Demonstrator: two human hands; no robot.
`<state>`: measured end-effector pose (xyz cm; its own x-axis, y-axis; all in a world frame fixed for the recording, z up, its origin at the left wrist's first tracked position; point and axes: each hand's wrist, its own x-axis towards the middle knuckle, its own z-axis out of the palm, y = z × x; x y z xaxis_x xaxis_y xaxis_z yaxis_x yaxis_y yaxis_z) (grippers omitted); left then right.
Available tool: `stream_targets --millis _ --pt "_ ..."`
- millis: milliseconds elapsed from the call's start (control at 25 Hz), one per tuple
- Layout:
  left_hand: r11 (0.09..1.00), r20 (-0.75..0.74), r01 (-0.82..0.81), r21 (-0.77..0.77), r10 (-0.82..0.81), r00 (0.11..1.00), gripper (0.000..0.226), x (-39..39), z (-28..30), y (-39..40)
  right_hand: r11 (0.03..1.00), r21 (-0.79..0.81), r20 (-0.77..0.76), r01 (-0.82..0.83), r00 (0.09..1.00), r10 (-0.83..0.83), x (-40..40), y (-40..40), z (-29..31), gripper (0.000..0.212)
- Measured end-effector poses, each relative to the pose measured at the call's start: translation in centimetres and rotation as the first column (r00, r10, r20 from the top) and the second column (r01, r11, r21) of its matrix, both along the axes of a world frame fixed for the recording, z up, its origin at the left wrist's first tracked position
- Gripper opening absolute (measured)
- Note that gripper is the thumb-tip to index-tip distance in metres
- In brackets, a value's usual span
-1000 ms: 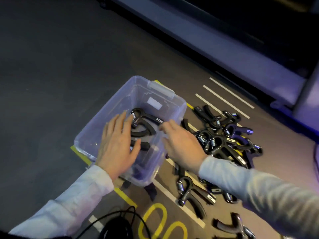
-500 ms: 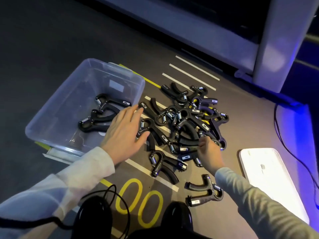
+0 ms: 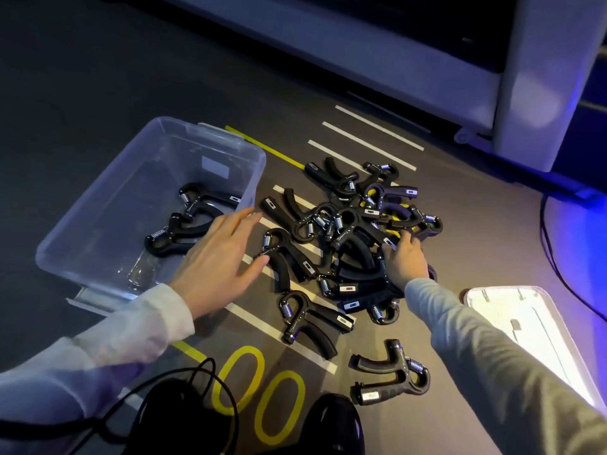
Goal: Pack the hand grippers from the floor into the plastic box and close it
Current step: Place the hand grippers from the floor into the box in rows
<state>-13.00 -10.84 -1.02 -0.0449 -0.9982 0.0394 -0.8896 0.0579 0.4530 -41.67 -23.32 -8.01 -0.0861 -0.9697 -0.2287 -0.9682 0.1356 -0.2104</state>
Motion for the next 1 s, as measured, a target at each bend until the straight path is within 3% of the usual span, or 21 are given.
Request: stream_targets --millis 240,480,680,840,1000 --pt "0.999 0.018 -0.023 -0.031 0.024 1.0 0.067 1.3 -0.3 0.5 0.99 0.139 -0.083 -0.018 0.996 0.03 0.5 -2.4 -0.8 0.043" --pt "0.983 -0.046 -0.16 -0.095 0.156 0.987 0.059 4.8 0.4 0.4 0.978 -0.009 -0.28 -0.206 0.94 0.196 1.5 -2.1 -0.4 0.037" --pt "0.947 -0.117 -0.261 -0.188 0.243 0.963 0.046 8.1 0.9 0.4 0.98 -0.184 0.077 -0.077 0.993 0.092 3.1 -0.7 2.1 0.033" --pt "0.901 -0.167 -0.356 -0.247 0.322 0.932 0.044 11.5 1.0 1.1 0.908 -0.285 0.151 -0.307 0.921 0.359 8.0 0.5 6.3 0.029" --pt "0.856 -0.215 -0.451 -0.254 0.405 0.889 0.044 13.9 1.6 1.8 0.743 -0.325 0.088 -0.586 0.763 0.64 16.4 2.0 9.7 0.033"
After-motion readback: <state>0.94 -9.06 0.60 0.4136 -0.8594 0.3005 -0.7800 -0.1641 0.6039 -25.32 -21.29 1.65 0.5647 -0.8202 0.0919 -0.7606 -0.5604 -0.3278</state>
